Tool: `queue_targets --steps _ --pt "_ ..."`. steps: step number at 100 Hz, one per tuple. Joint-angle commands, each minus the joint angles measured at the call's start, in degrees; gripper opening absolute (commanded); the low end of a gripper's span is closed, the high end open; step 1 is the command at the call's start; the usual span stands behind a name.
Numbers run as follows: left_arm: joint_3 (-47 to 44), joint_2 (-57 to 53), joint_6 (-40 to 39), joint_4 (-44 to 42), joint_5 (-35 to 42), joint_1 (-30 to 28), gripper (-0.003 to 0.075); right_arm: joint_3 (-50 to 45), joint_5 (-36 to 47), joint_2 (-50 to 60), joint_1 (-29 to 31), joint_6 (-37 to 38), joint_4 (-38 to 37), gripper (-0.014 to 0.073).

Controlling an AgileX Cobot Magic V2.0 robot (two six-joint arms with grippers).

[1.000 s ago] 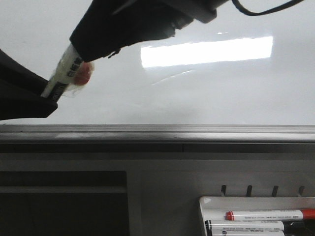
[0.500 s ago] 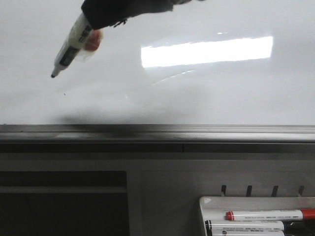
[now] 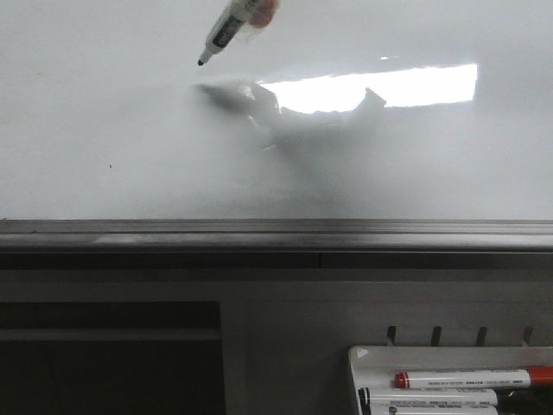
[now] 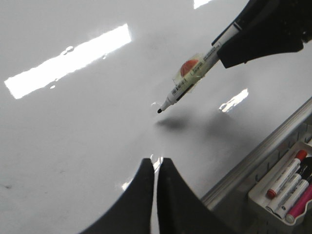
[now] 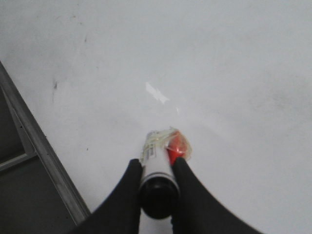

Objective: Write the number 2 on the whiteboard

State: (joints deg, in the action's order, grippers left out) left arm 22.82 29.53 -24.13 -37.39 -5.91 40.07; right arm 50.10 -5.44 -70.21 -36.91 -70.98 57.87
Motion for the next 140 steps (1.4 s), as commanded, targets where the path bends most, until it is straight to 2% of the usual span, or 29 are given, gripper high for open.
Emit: queue_targets --steps 1,29,44,72,100,123,140 --pt "1.8 0.07 -1.84 0.39 5.14 -1.61 -0.002 1.68 2.86 1.76 0.88 -0.41 0.77 -0.0071" --pt "1.8 0.07 -1.93 0.39 8.33 -6.62 -0.002 1.68 6.06 1.76 3.24 -0.41 0.77 -0.0071" --pt "1.8 0.07 -1.93 0.52 8.58 -6.95 -0.002 1.68 8.61 2.95 4.69 -0.41 0.77 -0.0071" --pt "1.8 0.07 -1.93 0.52 9.33 -6.95 -0.002 -2.65 6.12 6.99 9.51 -0.41 3.49 -0.0067" --pt "1.8 0.07 -1.93 0.52 9.33 -6.95 -0.002 -7.47 -2.85 4.17 8.44 -0.41 6.82 -0.0067" --pt "1.8 0.07 -1.93 0.52 9.33 -6.95 -0.002 -5.3 1.39 -1.34 1.88 -0.41 6.82 -0.0067" --pt "1.8 0.07 -1.93 0.52 9.33 -6.95 -0.002 -7.96 2.58 2.01 3.67 -0.41 6.82 -0.0067"
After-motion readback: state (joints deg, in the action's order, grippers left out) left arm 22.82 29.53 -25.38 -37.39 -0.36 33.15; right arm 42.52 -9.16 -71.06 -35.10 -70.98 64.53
